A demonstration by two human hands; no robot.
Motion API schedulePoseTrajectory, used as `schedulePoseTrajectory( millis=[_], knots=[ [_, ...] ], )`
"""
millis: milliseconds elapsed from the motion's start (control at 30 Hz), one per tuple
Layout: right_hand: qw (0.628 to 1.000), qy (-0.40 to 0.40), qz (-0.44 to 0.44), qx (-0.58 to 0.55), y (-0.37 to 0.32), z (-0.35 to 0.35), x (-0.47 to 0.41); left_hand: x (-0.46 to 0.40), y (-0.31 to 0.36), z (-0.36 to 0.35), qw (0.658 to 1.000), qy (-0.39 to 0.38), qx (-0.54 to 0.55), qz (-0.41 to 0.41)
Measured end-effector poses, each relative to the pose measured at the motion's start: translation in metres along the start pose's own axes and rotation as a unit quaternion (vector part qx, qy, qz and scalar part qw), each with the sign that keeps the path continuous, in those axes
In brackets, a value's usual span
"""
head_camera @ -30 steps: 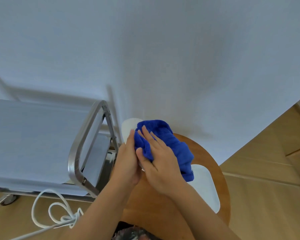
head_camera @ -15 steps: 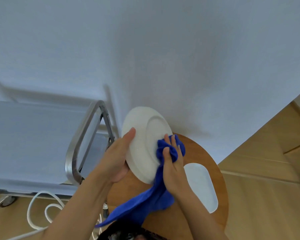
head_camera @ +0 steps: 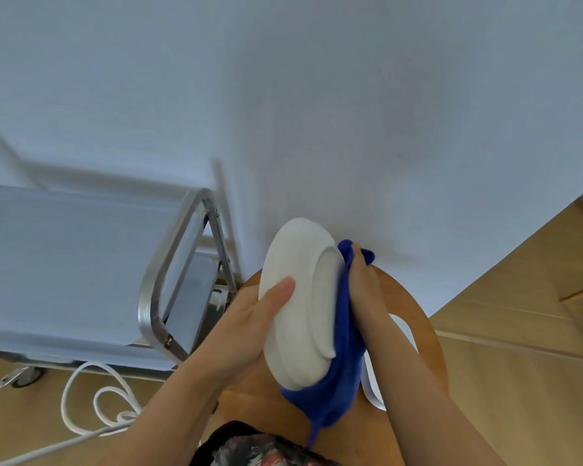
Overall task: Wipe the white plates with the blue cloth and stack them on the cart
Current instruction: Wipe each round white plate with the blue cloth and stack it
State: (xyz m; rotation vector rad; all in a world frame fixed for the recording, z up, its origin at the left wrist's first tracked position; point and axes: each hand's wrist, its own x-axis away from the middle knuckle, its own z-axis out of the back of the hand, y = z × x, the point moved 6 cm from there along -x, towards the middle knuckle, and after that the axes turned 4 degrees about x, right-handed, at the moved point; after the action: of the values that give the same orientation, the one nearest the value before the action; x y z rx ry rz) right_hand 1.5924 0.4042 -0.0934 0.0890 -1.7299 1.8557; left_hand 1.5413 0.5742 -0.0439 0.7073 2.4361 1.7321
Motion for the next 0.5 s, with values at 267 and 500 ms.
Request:
schedulePoseTrajectory(
  millis=[267, 500],
  knots=[
    [0.999, -0.016, -0.049, 0.012, 0.038, -0.012, 0.022, 0.0, -0.012, -0.023, 0.99, 0.041, -0.135, -0.01],
    [0.964, -0.058, -0.159, -0.205, 0.055, -0.031, 0.066, -0.022, -0.033, -0.015, 0.957, 0.107, -0.27, -0.005]
  ],
)
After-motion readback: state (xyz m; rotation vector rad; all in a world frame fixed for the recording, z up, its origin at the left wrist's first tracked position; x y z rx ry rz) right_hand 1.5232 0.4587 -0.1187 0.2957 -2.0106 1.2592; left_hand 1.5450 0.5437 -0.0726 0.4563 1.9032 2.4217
